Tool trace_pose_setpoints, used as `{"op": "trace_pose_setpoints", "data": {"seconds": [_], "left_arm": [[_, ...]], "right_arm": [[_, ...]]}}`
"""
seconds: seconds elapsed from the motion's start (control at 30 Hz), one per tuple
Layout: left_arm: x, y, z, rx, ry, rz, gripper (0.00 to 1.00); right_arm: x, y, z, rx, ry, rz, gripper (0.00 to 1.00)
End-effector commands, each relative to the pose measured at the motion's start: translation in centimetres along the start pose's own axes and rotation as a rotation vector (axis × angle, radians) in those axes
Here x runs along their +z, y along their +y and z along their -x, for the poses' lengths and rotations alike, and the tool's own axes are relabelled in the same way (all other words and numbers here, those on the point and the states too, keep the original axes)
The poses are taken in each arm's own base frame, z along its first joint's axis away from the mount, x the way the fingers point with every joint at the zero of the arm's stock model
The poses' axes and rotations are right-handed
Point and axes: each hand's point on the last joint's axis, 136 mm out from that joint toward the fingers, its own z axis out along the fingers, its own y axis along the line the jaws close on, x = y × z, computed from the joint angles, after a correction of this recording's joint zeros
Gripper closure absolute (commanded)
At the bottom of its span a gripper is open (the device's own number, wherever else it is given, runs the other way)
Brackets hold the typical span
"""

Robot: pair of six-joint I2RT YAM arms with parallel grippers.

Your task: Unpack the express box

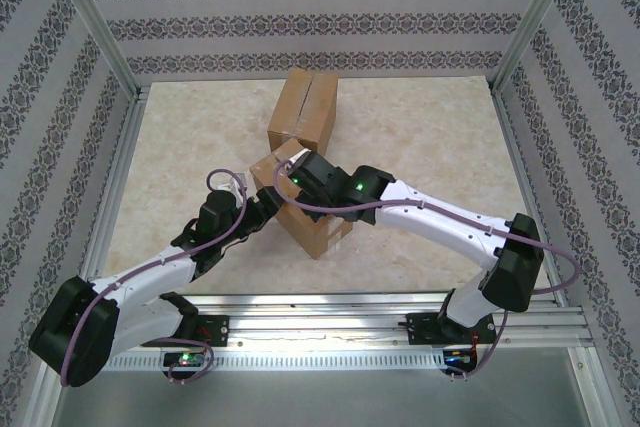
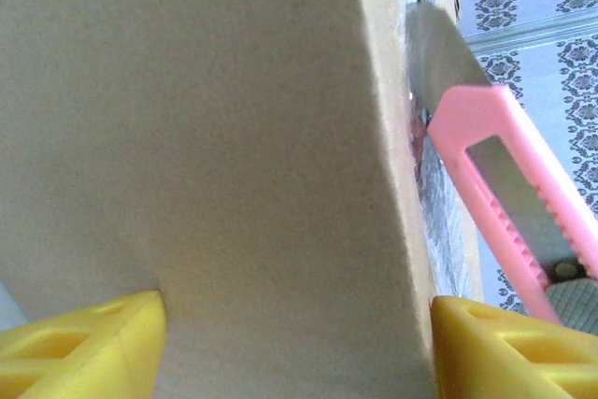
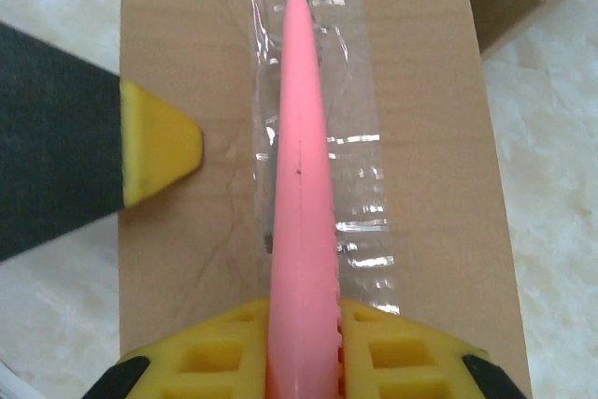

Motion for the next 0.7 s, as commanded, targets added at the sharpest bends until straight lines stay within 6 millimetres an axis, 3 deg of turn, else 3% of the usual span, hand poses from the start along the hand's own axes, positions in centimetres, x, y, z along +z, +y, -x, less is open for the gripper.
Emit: {"op": "trace_pose_setpoints", "data": {"seconds": [0.0,0.67], "left_arm": [[-0.1,4.2,-0.2,-0.035,-0.014,0.151,0.27],[-0.9,4.2,0.3,-0.022,-0.037,0.17,0.27]], "right_arm": [[-1.8,-0.9,-1.7,0.0,0.062,-0.043,1.0],[-5.7,-2.8,-6.4,-0.011,0.177,-0.131,1.0]]}}
